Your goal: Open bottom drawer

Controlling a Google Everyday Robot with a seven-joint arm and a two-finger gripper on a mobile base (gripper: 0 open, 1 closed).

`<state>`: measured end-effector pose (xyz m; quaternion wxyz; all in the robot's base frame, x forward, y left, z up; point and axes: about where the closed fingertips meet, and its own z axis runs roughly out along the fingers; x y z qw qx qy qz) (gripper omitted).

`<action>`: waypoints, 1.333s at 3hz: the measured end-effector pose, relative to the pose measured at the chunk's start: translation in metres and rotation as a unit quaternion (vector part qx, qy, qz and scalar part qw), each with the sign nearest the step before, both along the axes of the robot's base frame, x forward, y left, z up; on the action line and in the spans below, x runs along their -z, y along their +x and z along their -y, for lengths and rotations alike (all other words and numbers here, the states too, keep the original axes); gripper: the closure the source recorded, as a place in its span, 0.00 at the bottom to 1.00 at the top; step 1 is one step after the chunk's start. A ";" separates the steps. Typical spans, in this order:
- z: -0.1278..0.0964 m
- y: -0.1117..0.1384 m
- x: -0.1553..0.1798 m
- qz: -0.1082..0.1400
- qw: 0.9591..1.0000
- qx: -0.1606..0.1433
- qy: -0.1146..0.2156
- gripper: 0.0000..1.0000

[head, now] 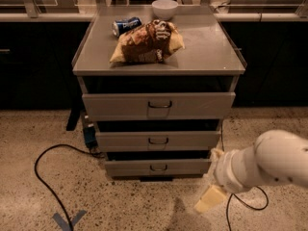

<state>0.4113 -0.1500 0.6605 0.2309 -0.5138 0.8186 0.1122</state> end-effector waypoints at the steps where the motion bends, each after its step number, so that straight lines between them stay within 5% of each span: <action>1: -0.013 -0.025 0.089 -0.052 0.998 0.026 0.004 0.00; 2: -0.025 -0.047 0.186 -0.117 0.991 0.064 0.008 0.00; 3: -0.041 -0.040 0.255 -0.142 0.983 0.111 0.028 0.00; 4: -0.047 -0.034 0.273 -0.131 0.982 0.126 0.043 0.00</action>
Offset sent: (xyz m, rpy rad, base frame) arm -0.0053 0.0431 -0.2974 0.0856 0.1842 -0.3795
